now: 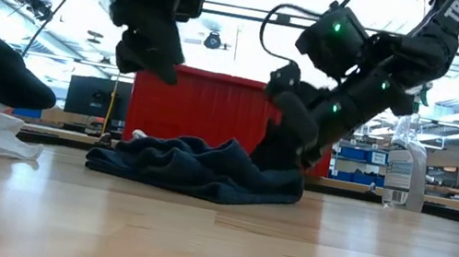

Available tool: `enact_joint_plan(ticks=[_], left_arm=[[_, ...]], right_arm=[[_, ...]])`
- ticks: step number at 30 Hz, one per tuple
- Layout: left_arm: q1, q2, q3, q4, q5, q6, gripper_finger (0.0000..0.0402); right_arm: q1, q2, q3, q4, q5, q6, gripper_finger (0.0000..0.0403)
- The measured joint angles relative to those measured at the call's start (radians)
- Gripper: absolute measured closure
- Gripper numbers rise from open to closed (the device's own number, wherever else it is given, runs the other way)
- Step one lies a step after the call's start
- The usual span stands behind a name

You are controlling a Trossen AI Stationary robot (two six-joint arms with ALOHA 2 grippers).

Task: Fold Laundry from Bin
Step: Fold the dark blue shorts

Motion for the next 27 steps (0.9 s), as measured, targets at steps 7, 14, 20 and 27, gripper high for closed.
enact_joint_plan(ticks=[7, 14, 20, 27], left_arm=[[0.034, 0.0, 0.0, 0.05, -0.003, -0.032, 0.023], [0.058, 0.03, -0.001, 0.081, 0.021, -0.092, 0.023], [0.055, 0.148, -0.001, 0.097, 0.014, -0.072, 0.023], [0.001, 0.258, -0.001, 0.083, 0.041, -0.026, 0.023]], right_arm=[[0.0, -0.114, 0.0, -0.006, 0.013, 0.023, 0.0195], [-0.026, -0.222, 0.0, -0.275, -0.021, 0.235, 0.0194], [-0.079, -0.223, 0.0, -0.32, -0.106, 0.269, 0.0171], [-0.126, -0.165, 0.001, -0.218, -0.26, 0.373, 0.0095]])
